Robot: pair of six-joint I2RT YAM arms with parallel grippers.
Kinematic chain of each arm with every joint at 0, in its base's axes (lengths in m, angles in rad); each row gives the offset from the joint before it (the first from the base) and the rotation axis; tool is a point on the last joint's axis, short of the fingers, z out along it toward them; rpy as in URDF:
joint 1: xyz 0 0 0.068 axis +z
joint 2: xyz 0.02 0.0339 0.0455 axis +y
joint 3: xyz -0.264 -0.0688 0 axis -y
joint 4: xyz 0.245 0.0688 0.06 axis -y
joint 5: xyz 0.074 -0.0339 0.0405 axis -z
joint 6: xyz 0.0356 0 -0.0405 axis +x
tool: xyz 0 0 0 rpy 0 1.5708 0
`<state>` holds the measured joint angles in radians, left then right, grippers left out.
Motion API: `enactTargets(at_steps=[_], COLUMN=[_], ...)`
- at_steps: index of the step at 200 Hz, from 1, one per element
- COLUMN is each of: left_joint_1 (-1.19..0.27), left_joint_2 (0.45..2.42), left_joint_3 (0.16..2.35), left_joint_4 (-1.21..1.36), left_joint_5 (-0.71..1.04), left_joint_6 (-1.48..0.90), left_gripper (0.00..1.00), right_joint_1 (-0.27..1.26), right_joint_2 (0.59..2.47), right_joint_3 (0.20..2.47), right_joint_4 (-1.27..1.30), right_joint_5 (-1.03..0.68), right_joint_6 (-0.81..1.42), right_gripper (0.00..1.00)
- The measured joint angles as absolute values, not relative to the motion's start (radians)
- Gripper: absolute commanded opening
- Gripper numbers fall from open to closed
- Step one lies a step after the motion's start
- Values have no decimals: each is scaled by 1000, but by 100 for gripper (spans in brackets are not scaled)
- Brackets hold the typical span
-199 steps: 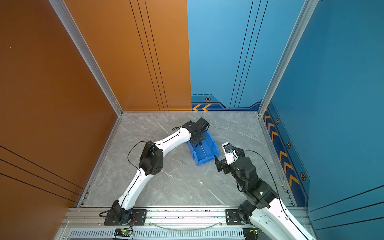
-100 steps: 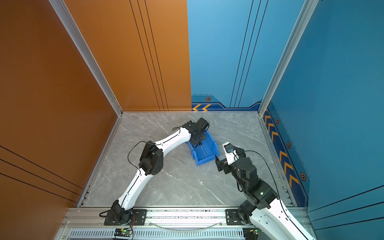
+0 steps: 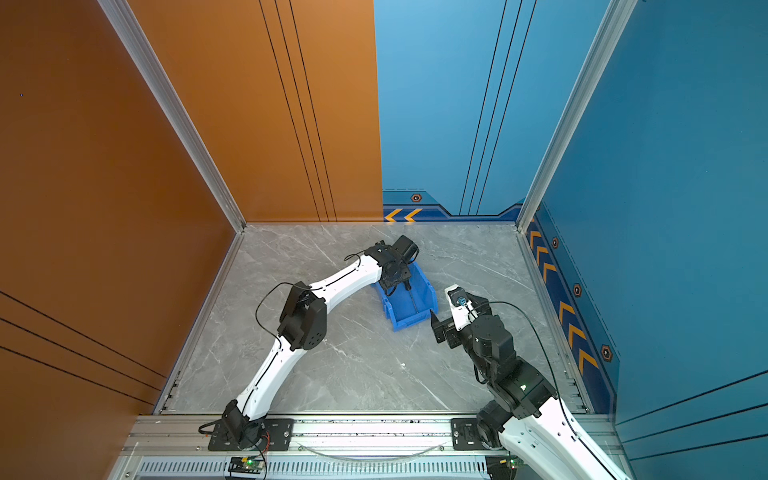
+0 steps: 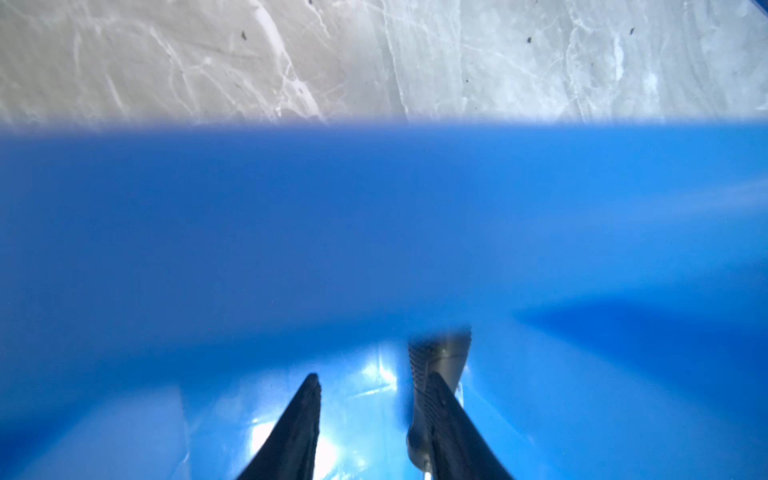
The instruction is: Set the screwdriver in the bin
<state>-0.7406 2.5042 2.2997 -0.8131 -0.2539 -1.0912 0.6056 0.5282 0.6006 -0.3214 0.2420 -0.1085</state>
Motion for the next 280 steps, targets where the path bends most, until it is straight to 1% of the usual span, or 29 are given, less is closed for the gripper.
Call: enactTargets(at_steps=[8,29,45,59,69,92,98,114,117,137,153,160,174,211,238,280], left_joint_1=[-741,-741,-741,-741,-742,-748,-748,-753,-753,-763,-772,-774,-773,-761,-712,-588], left_joint_2=[2504,2504,2504,2504,2502,2473,2461,2426,2419,2329,2230,2185,2094,1862,1718,1477], left_joint_3=[2305,2328,2358,2392,2410,2417,2417,2416,2414,2363,2284,2247,2164,1869,1623,1279], left_joint_4=[-814,-818,-823,-825,-823,-825,-825,-828,-827,-824,-823,-824,-820,-763,-690,-519], left_joint_5=[-258,-263,-265,-265,-265,-265,-265,-265,-265,-264,-265,-266,-272,-290,-288,-285], left_joint_6=[-1085,-1063,-1039,-1016,-1003,-973,-963,-934,-932,-889,-846,-825,-775,-641,-565,-456], left_gripper=[45,54,66,73,76,79,82,85,90,98,100,98,98,98,98,98], right_joint_1=[606,606,606,606,606,606,606,603,602,597,587,579,559,491,439,371], right_joint_2=[527,526,526,526,527,538,544,568,572,609,636,644,652,716,772,821], right_joint_3=[601,601,601,601,601,601,601,601,601,612,631,637,645,667,670,657], right_joint_4=[-321,-321,-321,-321,-321,-321,-321,-321,-321,-323,-321,-320,-312,-295,-286,-243], right_joint_5=[242,246,249,249,249,249,249,249,249,258,265,266,267,271,302,374], right_joint_6=[-109,-109,-109,-109,-109,-109,-109,-109,-109,-106,-98,-92,-76,-2,67,161], right_gripper=[100,100,100,100,100,100,100,100,100,100,100,100,100,100,100,100])
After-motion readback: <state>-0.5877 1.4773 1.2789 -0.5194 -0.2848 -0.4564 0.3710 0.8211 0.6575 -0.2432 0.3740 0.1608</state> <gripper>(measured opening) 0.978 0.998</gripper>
